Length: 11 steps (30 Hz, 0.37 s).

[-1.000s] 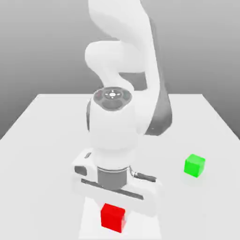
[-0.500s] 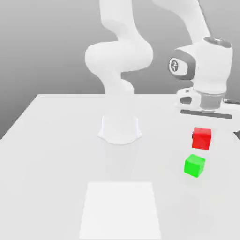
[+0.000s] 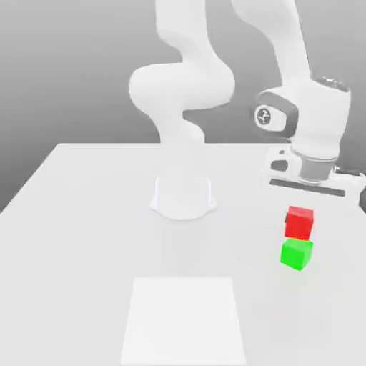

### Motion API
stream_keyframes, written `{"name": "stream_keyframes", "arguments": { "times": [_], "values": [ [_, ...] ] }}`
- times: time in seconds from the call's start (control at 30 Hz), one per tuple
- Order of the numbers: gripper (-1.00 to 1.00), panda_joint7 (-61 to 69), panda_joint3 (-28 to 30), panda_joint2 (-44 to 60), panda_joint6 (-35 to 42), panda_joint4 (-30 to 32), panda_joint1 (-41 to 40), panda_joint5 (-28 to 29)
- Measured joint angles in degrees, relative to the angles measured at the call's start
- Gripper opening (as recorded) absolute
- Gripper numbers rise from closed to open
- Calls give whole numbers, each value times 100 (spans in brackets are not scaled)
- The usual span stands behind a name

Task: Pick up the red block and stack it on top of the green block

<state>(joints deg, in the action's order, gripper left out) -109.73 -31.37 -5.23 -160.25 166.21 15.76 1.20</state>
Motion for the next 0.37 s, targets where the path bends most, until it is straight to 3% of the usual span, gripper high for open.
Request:
{"name": "stream_keyframes", "arguments": {
  "times": [0.37],
  "values": [
    [-100, -514, -9, 538, -414, -29, -227, 738]
  ]
}}
